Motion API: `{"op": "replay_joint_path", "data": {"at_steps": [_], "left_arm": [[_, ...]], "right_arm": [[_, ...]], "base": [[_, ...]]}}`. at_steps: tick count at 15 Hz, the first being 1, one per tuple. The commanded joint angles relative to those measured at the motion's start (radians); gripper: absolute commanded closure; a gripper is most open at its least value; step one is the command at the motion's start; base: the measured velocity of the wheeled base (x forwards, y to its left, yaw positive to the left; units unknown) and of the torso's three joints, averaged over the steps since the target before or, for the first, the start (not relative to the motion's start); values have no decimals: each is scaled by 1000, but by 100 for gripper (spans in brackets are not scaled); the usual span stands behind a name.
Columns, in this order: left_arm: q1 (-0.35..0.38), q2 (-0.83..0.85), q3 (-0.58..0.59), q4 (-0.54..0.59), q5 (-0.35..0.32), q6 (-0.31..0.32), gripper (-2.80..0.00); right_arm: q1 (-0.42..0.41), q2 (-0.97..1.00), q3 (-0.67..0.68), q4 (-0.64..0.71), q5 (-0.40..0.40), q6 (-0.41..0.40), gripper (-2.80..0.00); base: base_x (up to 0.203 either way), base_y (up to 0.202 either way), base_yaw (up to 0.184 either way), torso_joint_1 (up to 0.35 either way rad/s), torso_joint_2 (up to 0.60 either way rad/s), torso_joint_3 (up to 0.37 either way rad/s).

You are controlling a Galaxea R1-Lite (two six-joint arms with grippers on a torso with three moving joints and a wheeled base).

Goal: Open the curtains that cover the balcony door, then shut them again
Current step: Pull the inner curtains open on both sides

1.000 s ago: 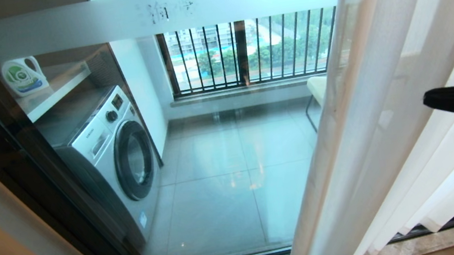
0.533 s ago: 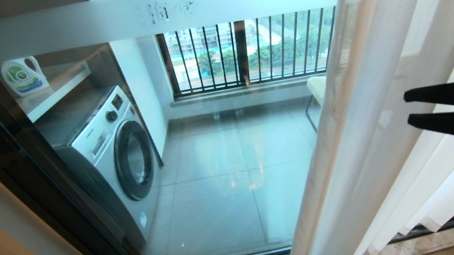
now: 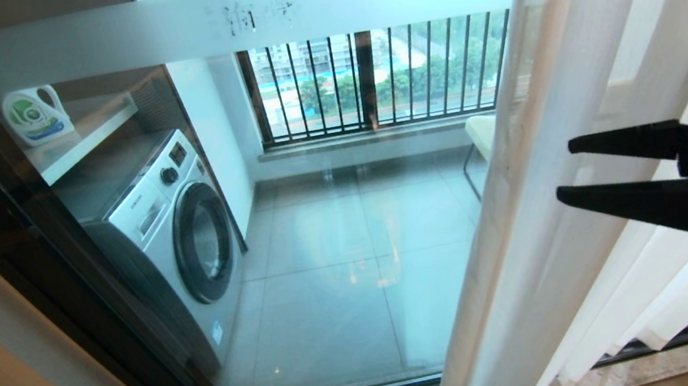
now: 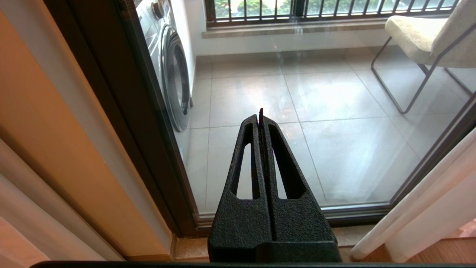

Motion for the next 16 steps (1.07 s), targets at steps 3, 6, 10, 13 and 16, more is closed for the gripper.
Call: {"op": "replay_joint_path", "data": {"at_steps": [3, 6, 10, 13, 16], "left_arm": [[0, 0, 0, 1, 0, 0, 0], [0, 0, 0, -1, 0, 0, 0], [0, 0, 0, -1, 0, 0, 0], [0, 0, 0, -1, 0, 0, 0], [0, 0, 0, -1, 0, 0, 0]], "right_arm": [[70, 71, -54, -9, -196, 0, -280], [120, 108, -104, -23, -296, 11, -280], [124, 166, -185, -46, -396, 12, -280], [126, 188, -203, -75, -466, 13, -280], [142, 214, -204, -126, -467, 15, -280]], "base": [[0, 0, 0, 0, 0, 0], [0, 0, 0, 0, 0, 0], [0, 0, 0, 0, 0, 0], [0, 0, 0, 0, 0, 0], [0, 0, 0, 0, 0, 0]]}}
